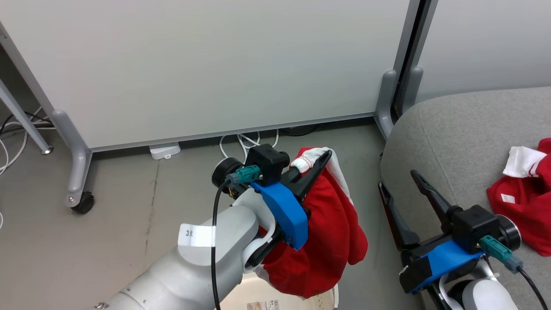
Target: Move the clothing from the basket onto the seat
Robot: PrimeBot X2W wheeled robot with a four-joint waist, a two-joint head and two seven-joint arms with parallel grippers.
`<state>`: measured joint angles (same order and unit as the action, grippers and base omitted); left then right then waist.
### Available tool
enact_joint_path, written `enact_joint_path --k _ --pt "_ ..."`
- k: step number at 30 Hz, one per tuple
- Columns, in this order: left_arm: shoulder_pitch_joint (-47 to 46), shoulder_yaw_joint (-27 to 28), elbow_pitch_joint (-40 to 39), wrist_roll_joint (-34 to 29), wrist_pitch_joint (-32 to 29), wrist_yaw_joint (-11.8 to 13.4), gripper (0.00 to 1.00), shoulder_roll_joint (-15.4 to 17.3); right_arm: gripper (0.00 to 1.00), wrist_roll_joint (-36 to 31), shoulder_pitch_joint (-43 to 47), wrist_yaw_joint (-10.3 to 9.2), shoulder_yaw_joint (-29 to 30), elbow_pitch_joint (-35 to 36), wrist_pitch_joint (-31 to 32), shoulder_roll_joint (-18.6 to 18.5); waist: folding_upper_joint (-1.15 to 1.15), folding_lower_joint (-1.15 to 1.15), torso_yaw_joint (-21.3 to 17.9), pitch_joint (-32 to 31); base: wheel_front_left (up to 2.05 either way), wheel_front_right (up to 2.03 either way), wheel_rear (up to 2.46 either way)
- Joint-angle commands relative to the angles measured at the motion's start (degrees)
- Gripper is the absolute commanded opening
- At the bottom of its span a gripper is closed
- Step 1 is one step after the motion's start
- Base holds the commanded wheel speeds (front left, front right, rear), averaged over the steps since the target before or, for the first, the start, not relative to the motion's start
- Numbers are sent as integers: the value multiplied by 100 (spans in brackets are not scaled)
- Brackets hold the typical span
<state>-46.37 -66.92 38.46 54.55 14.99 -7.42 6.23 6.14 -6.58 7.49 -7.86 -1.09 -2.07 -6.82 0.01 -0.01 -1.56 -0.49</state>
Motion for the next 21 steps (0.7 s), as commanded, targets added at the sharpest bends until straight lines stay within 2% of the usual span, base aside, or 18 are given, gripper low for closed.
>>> enact_joint_path --k 1,9,21 --pt "-116 -4 16 38 26 -6 0 4 100 25 71 1 -11 25 1 -3 -1 1 7 3 0 0 0" --pt "-471 -128 130 214 27 -7 0 -80 100 56 33 1 -74 21 40 -28 -1 1 9 2 0 0 0" --pt "-423 -86 166 204 28 -7 0 -61 100 128 -90 1 -337 -63 143 -68 -1 1 -34 61 0 0 0"
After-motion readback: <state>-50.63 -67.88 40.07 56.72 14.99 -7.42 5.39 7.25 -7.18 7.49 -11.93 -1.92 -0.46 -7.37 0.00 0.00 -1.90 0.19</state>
